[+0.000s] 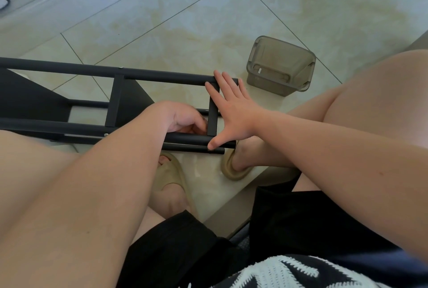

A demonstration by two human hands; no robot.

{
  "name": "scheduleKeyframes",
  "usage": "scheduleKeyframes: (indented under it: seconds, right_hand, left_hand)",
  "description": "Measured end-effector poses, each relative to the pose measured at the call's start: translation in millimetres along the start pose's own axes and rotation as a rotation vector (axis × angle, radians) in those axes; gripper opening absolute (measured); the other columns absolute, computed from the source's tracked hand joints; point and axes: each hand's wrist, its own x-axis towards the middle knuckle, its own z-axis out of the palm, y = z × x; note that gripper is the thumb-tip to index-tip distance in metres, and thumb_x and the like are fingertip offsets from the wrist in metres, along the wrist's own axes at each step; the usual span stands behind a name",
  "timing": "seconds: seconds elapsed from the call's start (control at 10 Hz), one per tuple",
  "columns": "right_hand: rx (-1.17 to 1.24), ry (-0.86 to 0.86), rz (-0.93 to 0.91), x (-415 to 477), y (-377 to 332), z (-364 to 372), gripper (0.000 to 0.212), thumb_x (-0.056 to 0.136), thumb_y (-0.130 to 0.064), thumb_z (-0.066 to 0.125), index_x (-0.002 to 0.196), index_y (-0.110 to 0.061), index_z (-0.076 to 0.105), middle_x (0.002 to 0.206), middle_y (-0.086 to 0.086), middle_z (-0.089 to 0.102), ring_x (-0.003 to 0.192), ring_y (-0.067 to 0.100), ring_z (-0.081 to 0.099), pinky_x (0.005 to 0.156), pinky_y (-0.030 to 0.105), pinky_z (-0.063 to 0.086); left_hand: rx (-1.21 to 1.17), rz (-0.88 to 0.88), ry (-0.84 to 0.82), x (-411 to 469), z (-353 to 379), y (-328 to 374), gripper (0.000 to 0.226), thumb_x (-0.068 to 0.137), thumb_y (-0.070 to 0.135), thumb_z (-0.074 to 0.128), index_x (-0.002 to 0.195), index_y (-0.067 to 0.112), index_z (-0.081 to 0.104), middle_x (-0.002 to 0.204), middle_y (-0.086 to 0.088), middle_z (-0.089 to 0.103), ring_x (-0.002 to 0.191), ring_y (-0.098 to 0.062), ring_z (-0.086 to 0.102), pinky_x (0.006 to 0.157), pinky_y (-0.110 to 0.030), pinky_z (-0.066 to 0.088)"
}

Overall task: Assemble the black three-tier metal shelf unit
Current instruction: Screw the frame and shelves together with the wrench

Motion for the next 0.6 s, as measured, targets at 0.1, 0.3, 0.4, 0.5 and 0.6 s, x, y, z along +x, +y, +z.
scheduleKeyframes:
  seconds: [0.1,0.3,0.4,0.5,0.6]
  right_hand:
    - [-0.005,0.002,0.001,-0.1,-0.4,0.9,0.152,0.057,-0.088,0.069,0.159,-0.012,-0.015,0.161,0.016,-0.033,0.149,0.031,-0.032,0.123,0.052,-0.014]
    - [-0.005,0.004,0.002,0.1,-0.3,1.0,0.152,0.057,-0.088,0.069,0.159,-0.012,-0.015,0.162,0.016,-0.033,0.149,0.031,-0.032,0.123,0.052,-0.014]
    - [-0.005,0.005,0.003,0.4,-0.3,1.1,0.152,0.057,-0.088,0.069,0.159,-0.012,-0.015,0.162,0.016,-0.033,0.149,0.031,-0.031,0.123,0.052,-0.013]
    - [-0.006,0.003,0.002,0.2,-0.5,1.5,0.153,0.057,-0.088,0.069,0.159,-0.012,-0.015,0.161,0.016,-0.033,0.149,0.031,-0.032,0.123,0.053,-0.013]
    - [-0.005,0.002,0.001,0.0,-0.5,1.7,0.153,0.057,-0.088,0.069,0.159,-0.012,-0.015,0.161,0.016,-0.033,0.149,0.031,-0.032,0.123,0.053,-0.013]
  left_hand:
    - [0.017,-0.019,0.012,0.3,-1.3,-1.0,0.035,0.09,0.008,0.06,0.123,-0.002,0.066,0.124,-0.019,0.067,0.111,-0.033,0.063,0.11,-0.042,0.045]
    - [0.038,0.007,0.05,0.9,3.2,0.8,0.035,0.092,0.004,0.06,0.126,-0.006,0.062,0.101,-0.017,0.067,0.09,-0.026,0.063,0.085,-0.032,0.051]
    - [0.02,-0.013,0.002,-2.5,0.6,0.6,0.032,0.092,0.004,0.058,0.122,0.0,0.068,0.113,-0.016,0.071,0.102,-0.03,0.067,0.099,-0.038,0.05]
    - [0.044,-0.025,0.016,-2.4,-0.7,-0.9,0.038,0.086,0.013,0.065,0.122,0.001,0.068,0.121,-0.015,0.07,0.114,-0.031,0.064,0.109,-0.042,0.045]
    - [0.092,-0.004,0.086,0.2,1.6,-1.1,0.053,0.076,0.017,0.074,0.124,-0.005,0.065,0.112,-0.019,0.07,0.097,-0.027,0.065,0.101,-0.039,0.049]
